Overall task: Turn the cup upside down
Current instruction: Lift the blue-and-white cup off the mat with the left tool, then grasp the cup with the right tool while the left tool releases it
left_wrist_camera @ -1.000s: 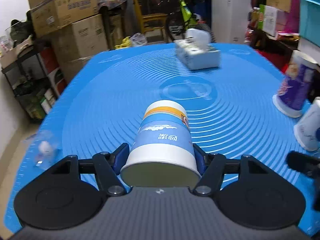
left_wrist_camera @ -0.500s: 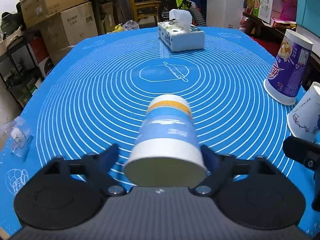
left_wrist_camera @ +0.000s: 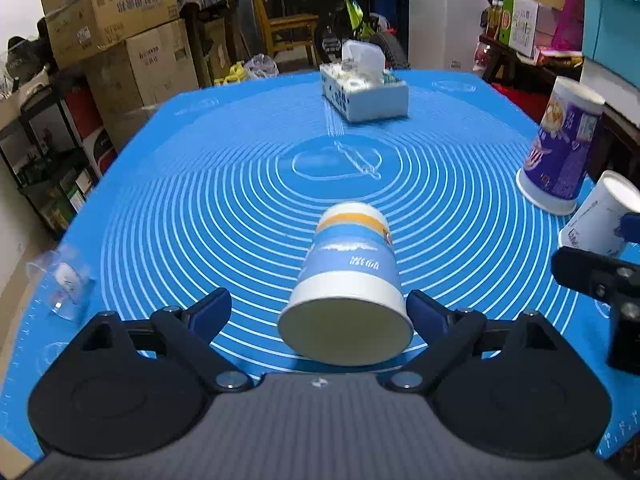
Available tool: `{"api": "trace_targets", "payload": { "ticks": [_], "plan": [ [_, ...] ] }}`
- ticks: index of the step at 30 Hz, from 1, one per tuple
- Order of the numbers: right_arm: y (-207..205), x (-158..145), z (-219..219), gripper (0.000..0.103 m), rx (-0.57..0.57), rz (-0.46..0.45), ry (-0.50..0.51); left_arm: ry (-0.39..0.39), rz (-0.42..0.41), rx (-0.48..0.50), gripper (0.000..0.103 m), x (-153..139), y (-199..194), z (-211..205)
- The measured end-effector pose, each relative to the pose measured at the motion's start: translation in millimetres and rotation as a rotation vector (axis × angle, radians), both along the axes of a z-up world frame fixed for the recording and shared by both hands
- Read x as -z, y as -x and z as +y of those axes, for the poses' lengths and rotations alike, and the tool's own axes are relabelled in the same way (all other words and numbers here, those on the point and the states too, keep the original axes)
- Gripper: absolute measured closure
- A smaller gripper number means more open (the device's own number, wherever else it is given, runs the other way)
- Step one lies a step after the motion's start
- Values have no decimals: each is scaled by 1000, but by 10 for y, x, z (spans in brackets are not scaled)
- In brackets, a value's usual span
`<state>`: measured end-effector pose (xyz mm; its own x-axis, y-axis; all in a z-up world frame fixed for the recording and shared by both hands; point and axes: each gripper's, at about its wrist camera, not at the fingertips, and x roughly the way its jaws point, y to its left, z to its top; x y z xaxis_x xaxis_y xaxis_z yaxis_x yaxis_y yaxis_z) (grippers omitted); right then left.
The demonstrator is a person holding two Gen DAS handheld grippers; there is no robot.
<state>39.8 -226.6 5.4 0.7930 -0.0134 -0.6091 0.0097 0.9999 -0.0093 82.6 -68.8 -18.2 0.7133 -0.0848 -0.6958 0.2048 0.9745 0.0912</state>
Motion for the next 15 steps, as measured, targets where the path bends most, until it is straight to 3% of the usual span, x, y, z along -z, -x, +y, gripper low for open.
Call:
{"api": "trace_targets", "payload": {
  "ticks": [10, 15],
  "plan": [
    [-258, -216, 164, 22, -71, 26, -60, 37, -71, -36, 6, -403, 132, 293],
    [-494, -232, 324, 22, -118, 80, -87, 30, -66, -79, 3, -404, 35, 540]
  ]
}}
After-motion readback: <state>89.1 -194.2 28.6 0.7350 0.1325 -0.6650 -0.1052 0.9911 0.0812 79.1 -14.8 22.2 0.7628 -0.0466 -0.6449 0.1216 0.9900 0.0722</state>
